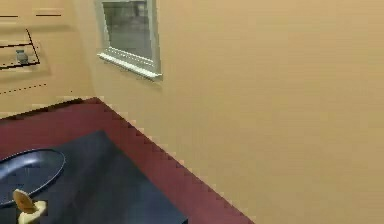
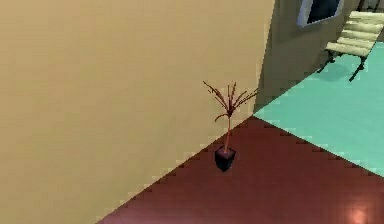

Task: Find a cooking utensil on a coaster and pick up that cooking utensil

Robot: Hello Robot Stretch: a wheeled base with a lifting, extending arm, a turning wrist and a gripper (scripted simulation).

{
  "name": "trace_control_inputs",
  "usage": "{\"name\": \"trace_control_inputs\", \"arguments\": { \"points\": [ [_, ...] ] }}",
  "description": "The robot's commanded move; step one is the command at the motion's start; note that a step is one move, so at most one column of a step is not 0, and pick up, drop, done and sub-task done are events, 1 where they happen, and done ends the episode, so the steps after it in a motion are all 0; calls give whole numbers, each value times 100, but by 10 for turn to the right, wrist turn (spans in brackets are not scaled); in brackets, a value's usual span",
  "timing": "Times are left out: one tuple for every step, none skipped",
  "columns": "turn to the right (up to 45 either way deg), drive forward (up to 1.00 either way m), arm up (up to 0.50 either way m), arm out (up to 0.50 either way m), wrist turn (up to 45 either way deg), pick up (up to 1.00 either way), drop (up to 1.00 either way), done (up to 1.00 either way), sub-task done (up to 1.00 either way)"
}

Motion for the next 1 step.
{"name": "trace_control_inputs", "arguments": {
  "points": [
    [-450,0,0,0,0,0,0,0,0]
  ]
}}
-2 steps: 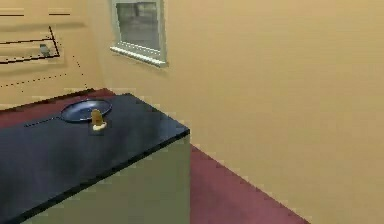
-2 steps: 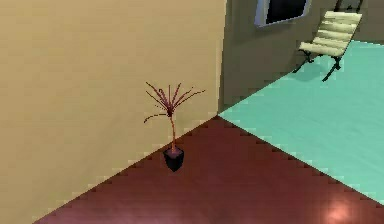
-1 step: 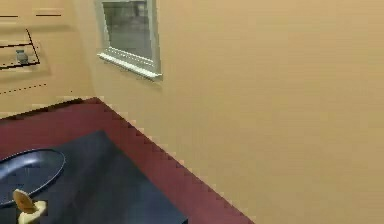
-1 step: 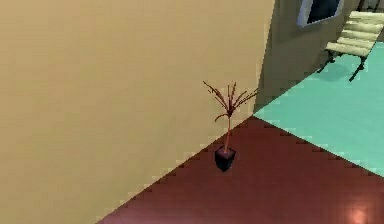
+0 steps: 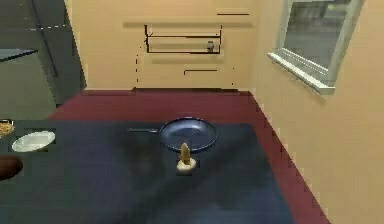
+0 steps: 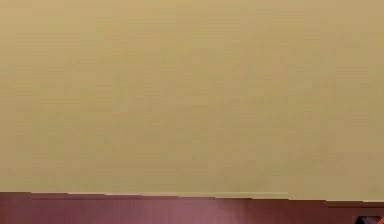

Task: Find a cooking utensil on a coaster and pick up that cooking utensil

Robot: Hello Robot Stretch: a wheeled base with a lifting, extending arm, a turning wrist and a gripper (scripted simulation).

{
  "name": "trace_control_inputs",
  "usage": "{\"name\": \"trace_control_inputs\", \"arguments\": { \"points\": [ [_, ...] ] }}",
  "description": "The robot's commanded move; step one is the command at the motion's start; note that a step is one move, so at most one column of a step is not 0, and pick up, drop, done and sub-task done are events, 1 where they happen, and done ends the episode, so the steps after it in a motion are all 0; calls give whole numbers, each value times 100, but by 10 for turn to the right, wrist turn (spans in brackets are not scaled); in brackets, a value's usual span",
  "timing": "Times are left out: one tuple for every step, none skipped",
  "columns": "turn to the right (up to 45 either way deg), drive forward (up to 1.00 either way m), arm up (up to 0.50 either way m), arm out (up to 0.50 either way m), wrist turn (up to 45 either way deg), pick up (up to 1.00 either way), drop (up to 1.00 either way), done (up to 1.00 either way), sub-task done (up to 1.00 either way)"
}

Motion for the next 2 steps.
{"name": "trace_control_inputs", "arguments": {
  "points": [
    [-450,0,0,0,0,0,0,0,0],
    [-390,0,0,0,0,0,0,0,0]
  ]
}}
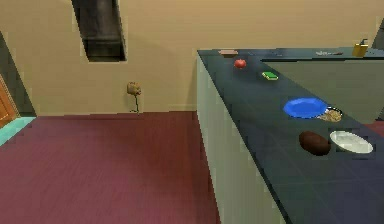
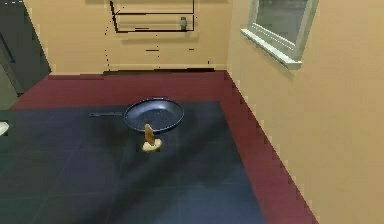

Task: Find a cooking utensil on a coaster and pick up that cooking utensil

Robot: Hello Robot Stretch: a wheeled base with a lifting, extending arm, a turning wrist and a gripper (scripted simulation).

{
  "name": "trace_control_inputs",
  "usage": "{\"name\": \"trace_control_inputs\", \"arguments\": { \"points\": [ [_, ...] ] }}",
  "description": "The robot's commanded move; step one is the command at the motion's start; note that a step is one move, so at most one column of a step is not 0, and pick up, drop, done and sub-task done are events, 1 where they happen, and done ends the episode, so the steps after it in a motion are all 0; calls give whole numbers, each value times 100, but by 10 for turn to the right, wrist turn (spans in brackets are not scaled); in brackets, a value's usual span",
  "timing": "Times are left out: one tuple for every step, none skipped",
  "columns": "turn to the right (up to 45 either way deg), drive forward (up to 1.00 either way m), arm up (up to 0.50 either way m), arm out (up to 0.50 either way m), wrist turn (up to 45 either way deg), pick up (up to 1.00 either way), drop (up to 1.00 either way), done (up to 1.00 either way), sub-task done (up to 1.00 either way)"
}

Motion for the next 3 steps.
{"name": "trace_control_inputs", "arguments": {
  "points": [
    [0,0,50,0,0,0,0,0,0],
    [0,0,38,0,0,0,0,0,0],
    [0,0,0,32,0,0,0,0,0]
  ]
}}
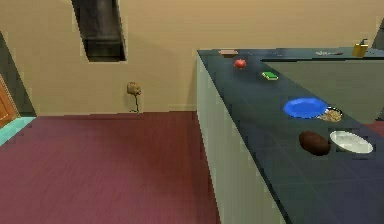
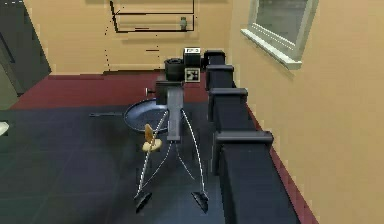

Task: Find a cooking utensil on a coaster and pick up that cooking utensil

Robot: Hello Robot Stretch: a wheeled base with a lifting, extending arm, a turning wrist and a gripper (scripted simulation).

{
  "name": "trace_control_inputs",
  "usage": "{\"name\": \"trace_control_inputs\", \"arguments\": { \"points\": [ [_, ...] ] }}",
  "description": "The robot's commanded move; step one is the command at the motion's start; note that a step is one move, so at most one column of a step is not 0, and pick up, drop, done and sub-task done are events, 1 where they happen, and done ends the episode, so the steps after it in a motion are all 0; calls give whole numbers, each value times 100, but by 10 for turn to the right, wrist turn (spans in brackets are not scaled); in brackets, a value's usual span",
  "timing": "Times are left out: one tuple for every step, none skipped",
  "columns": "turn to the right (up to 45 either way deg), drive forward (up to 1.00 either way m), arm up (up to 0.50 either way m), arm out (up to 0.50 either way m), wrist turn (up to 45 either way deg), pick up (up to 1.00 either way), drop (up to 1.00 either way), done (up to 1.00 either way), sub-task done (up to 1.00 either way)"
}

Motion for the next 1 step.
{"name": "trace_control_inputs", "arguments": {
  "points": [
    [0,0,0,0,450,0,0,0,0]
  ]
}}
